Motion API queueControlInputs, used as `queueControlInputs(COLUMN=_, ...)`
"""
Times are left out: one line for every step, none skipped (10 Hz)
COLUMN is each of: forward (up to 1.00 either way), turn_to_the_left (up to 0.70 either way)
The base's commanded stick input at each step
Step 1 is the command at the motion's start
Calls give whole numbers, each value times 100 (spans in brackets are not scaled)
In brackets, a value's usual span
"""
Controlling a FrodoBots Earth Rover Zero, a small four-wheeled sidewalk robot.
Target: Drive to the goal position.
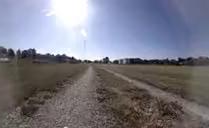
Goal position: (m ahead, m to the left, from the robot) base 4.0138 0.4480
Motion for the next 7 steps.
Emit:
queueControlInputs(forward=50, turn_to_the_left=29)
queueControlInputs(forward=50, turn_to_the_left=49)
queueControlInputs(forward=50, turn_to_the_left=41)
queueControlInputs(forward=50, turn_to_the_left=33)
queueControlInputs(forward=50, turn_to_the_left=23)
queueControlInputs(forward=50, turn_to_the_left=6)
queueControlInputs(forward=50, turn_to_the_left=0)
